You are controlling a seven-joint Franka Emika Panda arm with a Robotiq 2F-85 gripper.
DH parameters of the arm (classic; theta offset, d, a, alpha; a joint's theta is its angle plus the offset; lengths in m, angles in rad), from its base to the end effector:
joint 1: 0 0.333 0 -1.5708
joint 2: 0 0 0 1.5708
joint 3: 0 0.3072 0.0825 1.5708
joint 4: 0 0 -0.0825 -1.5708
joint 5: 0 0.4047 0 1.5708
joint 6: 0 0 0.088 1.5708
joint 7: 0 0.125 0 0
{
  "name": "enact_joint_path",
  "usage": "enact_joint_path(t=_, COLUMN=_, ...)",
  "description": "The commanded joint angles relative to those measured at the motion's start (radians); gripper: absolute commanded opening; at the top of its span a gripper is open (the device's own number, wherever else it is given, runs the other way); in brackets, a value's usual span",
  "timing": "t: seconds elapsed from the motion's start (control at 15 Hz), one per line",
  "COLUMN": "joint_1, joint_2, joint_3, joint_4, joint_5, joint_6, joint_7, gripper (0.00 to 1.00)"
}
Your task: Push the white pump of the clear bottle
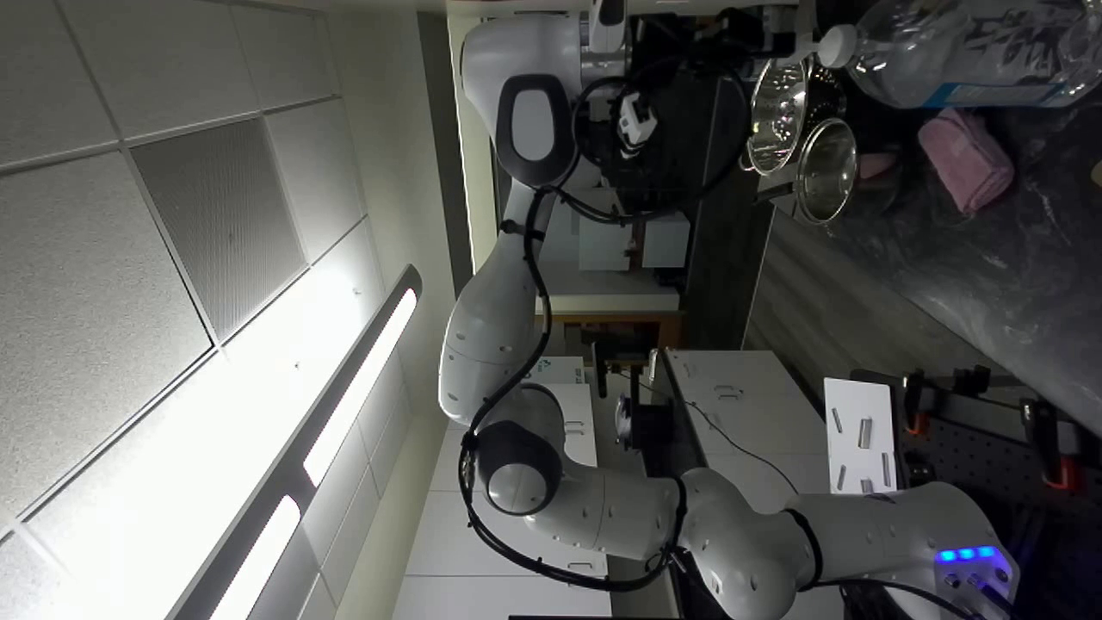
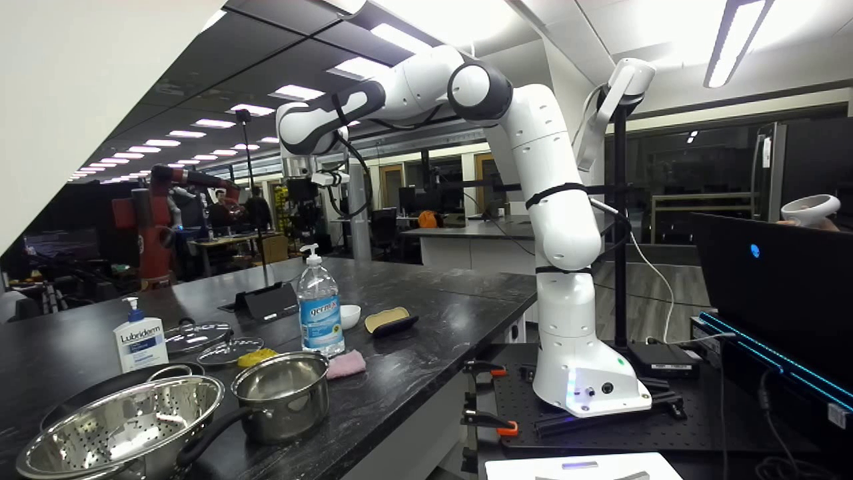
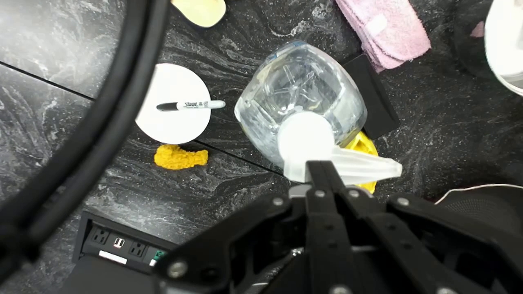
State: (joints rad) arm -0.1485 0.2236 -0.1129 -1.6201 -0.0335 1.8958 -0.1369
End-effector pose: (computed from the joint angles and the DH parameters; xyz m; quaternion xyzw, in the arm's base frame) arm 0.6330 -0.1672 0.4654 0.9977 -0.0555 0.0206 0.0332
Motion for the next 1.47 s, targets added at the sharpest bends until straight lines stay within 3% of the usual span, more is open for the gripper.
enact_joint_path(t=0.0, joint_1=-0.011, joint_2=0.019, joint_3=0.004, joint_4=0.027, joint_5=0.028, joint_6=-0.029, joint_7=-0.038, gripper=0.0)
enact_joint_path(t=1.4, joint_1=-0.023, joint_2=-0.026, joint_3=0.004, joint_4=-0.095, joint_5=0.032, joint_6=0.099, joint_7=-0.222, gripper=0.0)
